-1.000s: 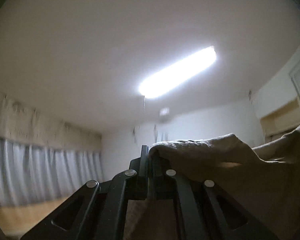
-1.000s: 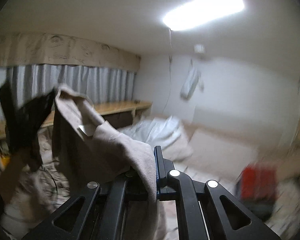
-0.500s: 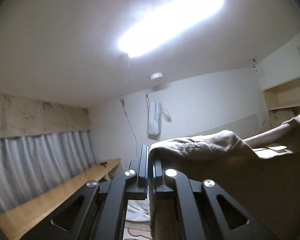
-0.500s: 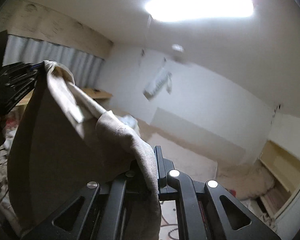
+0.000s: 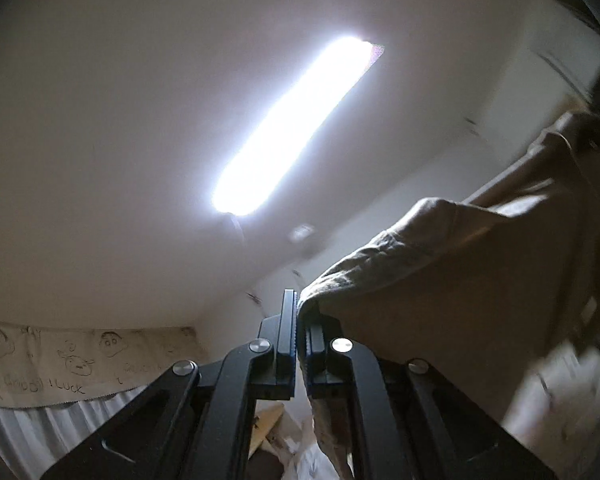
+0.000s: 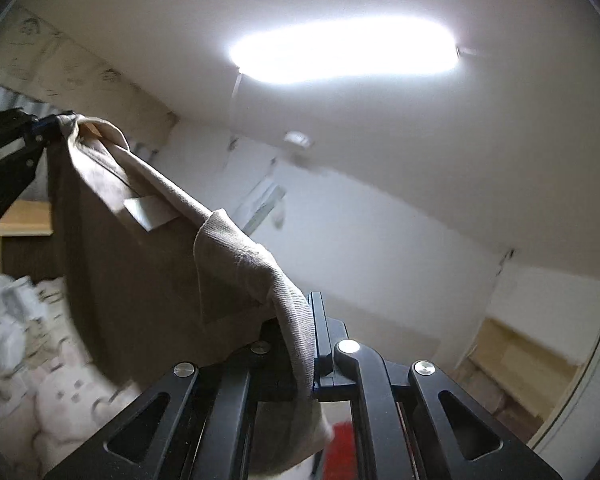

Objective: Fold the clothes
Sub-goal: 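Lay the shirt flat on the bed and open both grippers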

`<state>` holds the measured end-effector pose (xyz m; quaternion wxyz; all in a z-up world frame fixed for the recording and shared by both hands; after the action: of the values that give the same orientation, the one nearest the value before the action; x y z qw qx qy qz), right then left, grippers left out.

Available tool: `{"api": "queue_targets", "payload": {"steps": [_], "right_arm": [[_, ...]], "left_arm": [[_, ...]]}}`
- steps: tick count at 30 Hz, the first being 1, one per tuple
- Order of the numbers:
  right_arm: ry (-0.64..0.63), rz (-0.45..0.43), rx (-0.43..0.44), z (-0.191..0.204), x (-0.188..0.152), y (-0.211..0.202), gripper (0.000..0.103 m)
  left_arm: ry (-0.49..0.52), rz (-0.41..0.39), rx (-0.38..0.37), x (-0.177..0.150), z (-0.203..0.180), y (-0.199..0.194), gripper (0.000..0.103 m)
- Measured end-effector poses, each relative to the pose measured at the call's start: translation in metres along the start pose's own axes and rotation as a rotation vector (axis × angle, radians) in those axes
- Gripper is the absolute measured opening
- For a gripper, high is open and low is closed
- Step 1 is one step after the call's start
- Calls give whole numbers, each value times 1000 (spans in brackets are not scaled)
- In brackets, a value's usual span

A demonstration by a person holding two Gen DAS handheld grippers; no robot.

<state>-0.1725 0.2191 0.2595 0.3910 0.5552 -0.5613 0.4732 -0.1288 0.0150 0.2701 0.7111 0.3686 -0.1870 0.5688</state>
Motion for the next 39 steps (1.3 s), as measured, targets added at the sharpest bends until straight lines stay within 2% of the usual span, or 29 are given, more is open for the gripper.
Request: {"api": "queue_targets", "payload": {"steps": [3, 5, 9, 12, 14, 17, 19, 23, 27, 31, 35, 39], "right_arm": [[28, 107, 44, 13, -81, -24, 5], [57, 236, 83, 29, -153, -32, 5], [91, 601, 165, 68, -329, -42, 5], [72, 812, 205, 96, -438, -56, 5], [7, 872, 211, 109, -475, -64, 5], [-100, 948, 214, 126, -526, -77, 5], [-127, 942, 205, 128, -533, -82, 5], [-73, 920, 201, 121, -528, -88, 5], [-84, 833, 188, 111, -485, -93, 6], [-59, 813, 204, 104, -457, -104, 5], [-99, 868, 226, 112, -483, -104, 5], [-107, 963, 257, 122, -528, -105, 5]], "left_arm": [[20, 67, -172, -61, -60, -73, 4], [18, 149, -293, -103, -104, -117, 4], [-17, 406, -547, -196, -205, -206, 4], [-26, 584, -702, -256, -273, -267, 4], [13, 652, -776, -281, -304, -295, 4], [61, 705, -823, -293, -343, -325, 4], [51, 728, -817, -300, -349, -327, 4], [-1, 729, -789, -299, -336, -311, 4], [-71, 688, -739, -281, -301, -298, 4], [-99, 665, -729, -272, -285, -293, 4], [-49, 709, -802, -293, -311, -308, 4], [15, 758, -865, -319, -341, -328, 4]]}}
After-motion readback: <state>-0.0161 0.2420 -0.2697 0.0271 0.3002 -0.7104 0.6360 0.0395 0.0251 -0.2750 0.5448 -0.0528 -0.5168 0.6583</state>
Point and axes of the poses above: each gripper's, at about its wrist camera, not at the fingertips, and y roughly the way its jaws point, z to its left, x to its top, the point moved 4 cm from there along y, roughly the way its jaws point, and after that the axes turned 9 degrees about y, right-handed, at the moved point
